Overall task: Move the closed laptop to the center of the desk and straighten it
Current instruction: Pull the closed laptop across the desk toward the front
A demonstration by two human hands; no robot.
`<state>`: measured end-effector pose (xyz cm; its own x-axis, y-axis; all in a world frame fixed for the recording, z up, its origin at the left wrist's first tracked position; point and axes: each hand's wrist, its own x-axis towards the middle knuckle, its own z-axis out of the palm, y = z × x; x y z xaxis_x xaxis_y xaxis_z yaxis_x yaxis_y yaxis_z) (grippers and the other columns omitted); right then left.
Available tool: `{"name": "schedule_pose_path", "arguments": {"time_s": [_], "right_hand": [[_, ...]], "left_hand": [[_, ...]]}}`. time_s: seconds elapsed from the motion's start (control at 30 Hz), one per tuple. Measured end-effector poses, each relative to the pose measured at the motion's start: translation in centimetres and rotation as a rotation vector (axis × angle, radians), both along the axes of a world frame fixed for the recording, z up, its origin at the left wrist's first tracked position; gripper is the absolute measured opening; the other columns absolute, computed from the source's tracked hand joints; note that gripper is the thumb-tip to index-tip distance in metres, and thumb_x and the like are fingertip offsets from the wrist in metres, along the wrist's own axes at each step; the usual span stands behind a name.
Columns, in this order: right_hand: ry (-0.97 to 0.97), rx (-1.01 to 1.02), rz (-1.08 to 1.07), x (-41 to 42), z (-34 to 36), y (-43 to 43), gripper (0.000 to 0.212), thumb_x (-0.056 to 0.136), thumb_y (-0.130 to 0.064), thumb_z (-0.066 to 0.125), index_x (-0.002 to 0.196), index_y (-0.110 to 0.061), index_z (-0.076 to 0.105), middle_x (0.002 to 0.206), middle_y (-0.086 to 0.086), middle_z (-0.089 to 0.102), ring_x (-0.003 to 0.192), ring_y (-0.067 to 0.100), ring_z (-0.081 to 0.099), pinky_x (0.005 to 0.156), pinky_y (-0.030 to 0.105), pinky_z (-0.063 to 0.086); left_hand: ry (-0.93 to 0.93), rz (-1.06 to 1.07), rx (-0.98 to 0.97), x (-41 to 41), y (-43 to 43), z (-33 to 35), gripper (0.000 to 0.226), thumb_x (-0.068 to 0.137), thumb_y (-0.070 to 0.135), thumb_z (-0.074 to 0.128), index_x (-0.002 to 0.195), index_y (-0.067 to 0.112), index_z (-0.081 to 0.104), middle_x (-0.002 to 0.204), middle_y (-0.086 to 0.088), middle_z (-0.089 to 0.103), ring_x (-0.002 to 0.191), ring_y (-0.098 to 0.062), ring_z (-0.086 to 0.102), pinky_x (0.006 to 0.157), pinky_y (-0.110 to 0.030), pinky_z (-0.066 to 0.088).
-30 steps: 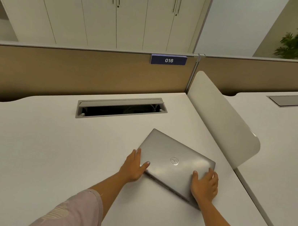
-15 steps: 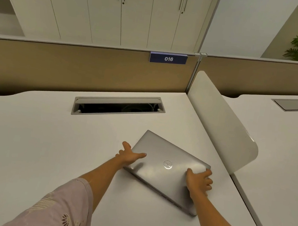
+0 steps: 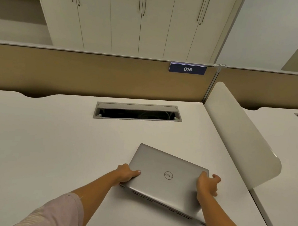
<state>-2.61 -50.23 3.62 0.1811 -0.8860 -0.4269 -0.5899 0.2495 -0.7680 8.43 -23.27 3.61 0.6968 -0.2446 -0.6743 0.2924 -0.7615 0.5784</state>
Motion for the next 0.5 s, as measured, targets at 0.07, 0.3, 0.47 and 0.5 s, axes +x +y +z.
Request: {"name": "schedule_pose_path", "arguments": {"time_s": [0.07,0.3,0.47,0.5], "right_hand": [[-0.024,0.012,0.042,1.6,-0.1,2.9,0.038,0.094,-0.029,0.049,0.128,-0.019,0.034,0.100,0.020,0.058,0.117,0.038,0.040,0.098,0.058,0.039],[-0.039,0.049,0.136,3.0,0.0,6.6,0.031,0.093,-0.032,0.048,0.120,-0.021,0.036,0.074,0.007,0.050,0.113,0.037,0.042,0.097,0.057,0.040],[-0.058,0.046,0.268,5.7,0.4,11.7,0.033,0.092,-0.036,0.050,0.118,-0.022,0.036,0.097,0.016,0.059,0.113,0.036,0.041,0.098,0.056,0.039],[-0.061,0.051,0.298,6.2,0.5,12.6,0.034,0.091,-0.037,0.050,0.119,-0.022,0.036,0.096,0.015,0.059,0.113,0.036,0.041,0.098,0.056,0.039]], "left_hand": [[-0.023,0.031,0.049,0.4,3.3,-0.6,0.084,0.085,0.059,0.059,0.142,0.003,0.034,0.144,-0.014,0.038,0.127,-0.032,0.046,0.104,-0.042,0.044],[-0.010,0.114,0.059,0.4,7.6,-0.3,0.082,0.086,0.054,0.061,0.144,0.004,0.032,0.146,-0.015,0.039,0.129,-0.034,0.045,0.105,-0.047,0.044],[-0.007,0.201,0.054,1.0,13.3,0.5,0.081,0.086,0.052,0.063,0.144,0.004,0.032,0.145,-0.015,0.042,0.128,-0.033,0.047,0.105,-0.046,0.045],[0.003,0.218,0.053,1.0,14.3,0.5,0.080,0.086,0.051,0.064,0.143,0.004,0.034,0.143,-0.015,0.044,0.126,-0.032,0.049,0.104,-0.045,0.045]]}}
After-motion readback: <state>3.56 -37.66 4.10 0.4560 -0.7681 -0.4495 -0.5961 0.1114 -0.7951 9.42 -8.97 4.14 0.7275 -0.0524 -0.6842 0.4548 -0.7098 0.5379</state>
